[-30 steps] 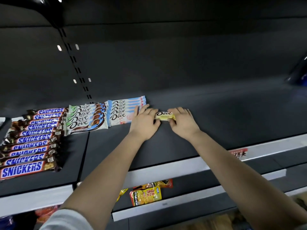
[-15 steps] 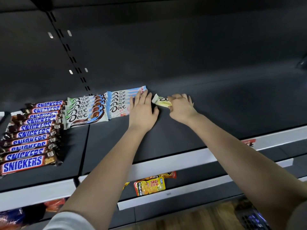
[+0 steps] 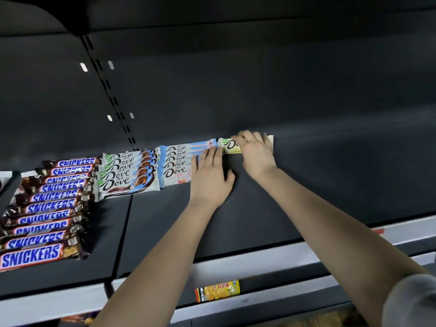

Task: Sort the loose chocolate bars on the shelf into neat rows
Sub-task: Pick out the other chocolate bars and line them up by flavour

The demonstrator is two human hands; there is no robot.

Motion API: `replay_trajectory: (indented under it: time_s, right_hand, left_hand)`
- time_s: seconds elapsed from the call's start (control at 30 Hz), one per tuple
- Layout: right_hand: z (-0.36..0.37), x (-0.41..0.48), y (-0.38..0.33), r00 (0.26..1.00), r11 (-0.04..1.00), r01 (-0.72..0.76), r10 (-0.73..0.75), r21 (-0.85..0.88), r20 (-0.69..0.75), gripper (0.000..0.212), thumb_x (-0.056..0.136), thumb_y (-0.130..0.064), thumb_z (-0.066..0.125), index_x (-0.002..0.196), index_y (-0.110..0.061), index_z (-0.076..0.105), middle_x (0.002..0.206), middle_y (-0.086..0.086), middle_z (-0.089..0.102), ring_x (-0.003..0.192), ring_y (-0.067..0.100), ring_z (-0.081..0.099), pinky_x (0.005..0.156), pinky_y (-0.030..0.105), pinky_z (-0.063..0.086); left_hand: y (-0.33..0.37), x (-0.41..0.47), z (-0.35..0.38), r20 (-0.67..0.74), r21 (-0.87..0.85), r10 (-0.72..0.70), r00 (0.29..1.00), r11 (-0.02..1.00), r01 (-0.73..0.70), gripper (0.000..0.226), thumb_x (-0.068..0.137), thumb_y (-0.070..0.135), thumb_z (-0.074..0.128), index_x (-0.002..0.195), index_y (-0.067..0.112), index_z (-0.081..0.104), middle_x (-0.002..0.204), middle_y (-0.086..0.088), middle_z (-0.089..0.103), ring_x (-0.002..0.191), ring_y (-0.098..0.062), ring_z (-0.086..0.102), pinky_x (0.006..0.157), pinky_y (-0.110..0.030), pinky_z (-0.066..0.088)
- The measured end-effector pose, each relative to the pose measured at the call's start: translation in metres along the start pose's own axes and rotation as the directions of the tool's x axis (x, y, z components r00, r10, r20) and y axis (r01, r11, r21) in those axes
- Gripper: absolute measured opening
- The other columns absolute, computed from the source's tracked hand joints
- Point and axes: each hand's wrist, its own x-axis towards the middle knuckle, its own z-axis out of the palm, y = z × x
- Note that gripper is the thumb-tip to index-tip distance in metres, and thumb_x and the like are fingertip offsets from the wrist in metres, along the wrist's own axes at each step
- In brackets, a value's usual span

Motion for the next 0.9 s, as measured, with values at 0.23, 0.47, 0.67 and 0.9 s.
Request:
replay_trajectory:
  time_s: [0.23, 0.47, 0.67, 0.9]
  right_hand:
    - [0.021, 0.006, 0.003, 0.992, 0.988, -0.034, 0.052, 0.152, -0.115, 0.062, 0.078, 0.006, 0.054, 0.132, -0.026, 0.048, 0.130, 0.004, 0.042, 0.121, 0.024, 0.038, 0.107, 0.038, 0.022]
    - [0.025, 0.009, 0.009, 0.982, 0.982, -0.059, 0.090, 0.181, -0.167, 0.041, 0.087, -0.013, 0.058, 0.126, -0.026, 0.056, 0.121, 0.004, 0.049, 0.114, 0.025, 0.042, 0.104, 0.038, 0.028]
    - [0.025, 0.007, 0.007, 0.984, 0.985, -0.032, 0.061, 0.168, -0.169, 0.044, 0.087, -0.008, 0.056, 0.129, -0.022, 0.054, 0.124, 0.007, 0.051, 0.115, 0.030, 0.043, 0.104, 0.039, 0.031]
    - [0.026, 0.006, 0.005, 0.985, 0.987, -0.021, 0.049, 0.160, -0.168, 0.040, 0.087, -0.008, 0.054, 0.125, -0.020, 0.058, 0.124, 0.008, 0.051, 0.116, 0.033, 0.041, 0.103, 0.039, 0.030]
  left_hand:
    - [0.000, 0.000, -0.001, 0.015, 0.013, -0.001, 1.000, 1.000, 0.001, 0.065, 0.088, 0.032, 0.045, 0.146, 0.011, 0.022, 0.154, -0.005, 0.024, 0.143, -0.020, 0.015, 0.117, -0.038, 0.000]
    - [0.002, 0.000, -0.002, -0.001, -0.010, -0.086, 0.996, 0.996, 0.086, 0.070, 0.088, 0.032, 0.046, 0.147, 0.007, 0.016, 0.154, -0.007, 0.022, 0.143, -0.023, 0.012, 0.116, -0.039, -0.003]
    - [0.004, 0.000, -0.004, 0.037, 0.046, -0.119, 0.992, 0.992, 0.117, 0.069, 0.089, 0.038, 0.044, 0.146, 0.007, 0.020, 0.154, -0.009, 0.020, 0.143, -0.026, 0.009, 0.116, -0.043, -0.003]
    - [0.002, 0.000, -0.002, 0.041, 0.066, -0.115, 0.993, 0.991, 0.112, 0.068, 0.090, 0.038, 0.043, 0.146, 0.008, 0.020, 0.154, -0.009, 0.020, 0.143, -0.026, 0.010, 0.116, -0.042, -0.002]
